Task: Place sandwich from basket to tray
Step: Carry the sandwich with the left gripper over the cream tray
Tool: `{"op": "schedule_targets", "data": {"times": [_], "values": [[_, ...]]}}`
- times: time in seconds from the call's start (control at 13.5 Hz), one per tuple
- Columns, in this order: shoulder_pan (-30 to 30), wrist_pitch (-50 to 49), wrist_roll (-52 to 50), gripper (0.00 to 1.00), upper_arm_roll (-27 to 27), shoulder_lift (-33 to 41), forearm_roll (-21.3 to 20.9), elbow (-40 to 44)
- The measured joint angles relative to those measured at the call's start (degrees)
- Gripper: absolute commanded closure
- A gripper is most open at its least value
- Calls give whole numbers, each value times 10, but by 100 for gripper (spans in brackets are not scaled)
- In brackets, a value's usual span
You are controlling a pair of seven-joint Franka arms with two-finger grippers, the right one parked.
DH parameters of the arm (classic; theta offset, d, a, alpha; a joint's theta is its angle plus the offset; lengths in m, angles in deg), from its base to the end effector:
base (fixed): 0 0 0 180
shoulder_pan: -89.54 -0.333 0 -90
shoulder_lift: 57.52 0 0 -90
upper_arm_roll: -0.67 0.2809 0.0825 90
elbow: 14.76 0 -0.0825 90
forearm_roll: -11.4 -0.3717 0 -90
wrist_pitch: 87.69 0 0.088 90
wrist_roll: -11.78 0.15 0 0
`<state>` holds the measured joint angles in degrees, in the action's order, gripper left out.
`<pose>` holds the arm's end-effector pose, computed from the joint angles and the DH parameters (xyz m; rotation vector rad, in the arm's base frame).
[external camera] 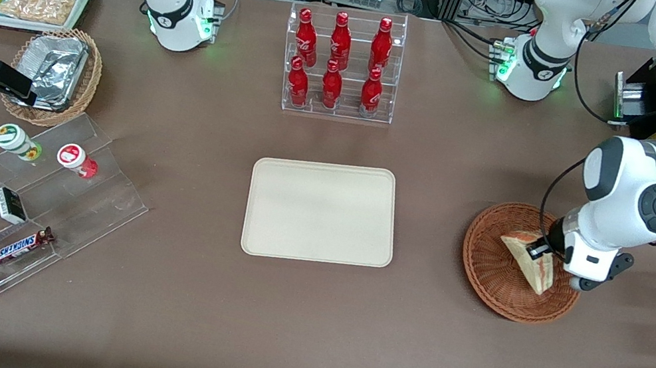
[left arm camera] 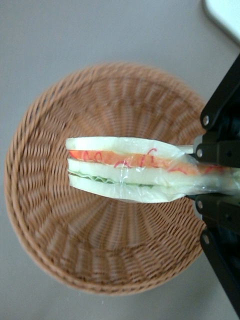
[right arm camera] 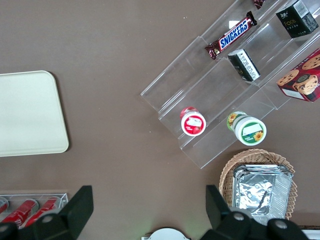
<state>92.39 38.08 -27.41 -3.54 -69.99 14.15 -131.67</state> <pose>0.5547 -0.0722 0.2626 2.9790 0.9073 -0.1227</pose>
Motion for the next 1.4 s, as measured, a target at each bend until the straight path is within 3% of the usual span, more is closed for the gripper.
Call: {"op": "schedule_targets", "data": {"times": [0.52, 0.96, 1.26, 1.4], "values": [[19, -27, 0, 100, -125, -4, -5, 40], [148, -28, -7, 100, -134, -64, -8, 105], [224, -72, -96, 100, -134, -157, -71, 216], [251, -95, -119, 100, -134, -209, -82, 279]]}}
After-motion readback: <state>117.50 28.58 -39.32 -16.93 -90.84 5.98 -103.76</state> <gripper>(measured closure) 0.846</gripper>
